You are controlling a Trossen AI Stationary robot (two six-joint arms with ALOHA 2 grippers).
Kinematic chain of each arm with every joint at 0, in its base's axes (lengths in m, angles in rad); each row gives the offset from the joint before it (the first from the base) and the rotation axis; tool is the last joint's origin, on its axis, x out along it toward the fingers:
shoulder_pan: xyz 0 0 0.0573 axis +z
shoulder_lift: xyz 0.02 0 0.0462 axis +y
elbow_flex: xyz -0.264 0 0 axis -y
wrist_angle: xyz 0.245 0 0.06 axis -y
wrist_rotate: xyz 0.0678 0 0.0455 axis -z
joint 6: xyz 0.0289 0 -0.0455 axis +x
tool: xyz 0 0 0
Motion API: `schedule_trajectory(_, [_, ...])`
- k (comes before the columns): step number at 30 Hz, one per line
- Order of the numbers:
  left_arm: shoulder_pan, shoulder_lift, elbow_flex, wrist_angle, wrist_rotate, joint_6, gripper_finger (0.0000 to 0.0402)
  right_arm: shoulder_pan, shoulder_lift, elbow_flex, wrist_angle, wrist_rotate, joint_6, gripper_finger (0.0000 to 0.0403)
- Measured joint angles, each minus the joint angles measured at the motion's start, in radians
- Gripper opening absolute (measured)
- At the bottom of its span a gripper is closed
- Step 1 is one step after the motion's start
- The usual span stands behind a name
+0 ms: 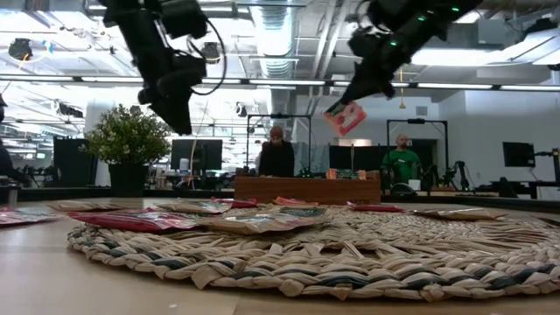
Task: Pick & Place Tea
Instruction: Put the orange tea bag to the right of the wooden organizer
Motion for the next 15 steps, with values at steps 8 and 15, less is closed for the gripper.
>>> schedule_trajectory(8, [0.002, -0.193, -0.073, 0.105, -0.007, -0.159, 0.0161, 0.044, -0.117, -0.299, 0.405, -0.006, 0.059, 0.0])
schedule_trajectory(15, [0.001, -0.336, -0.073, 0.137, 0.034, -0.243, 0.0161, 0.08, -0.085, -0.445, 0.621, 0.061, 0.059, 0.0])
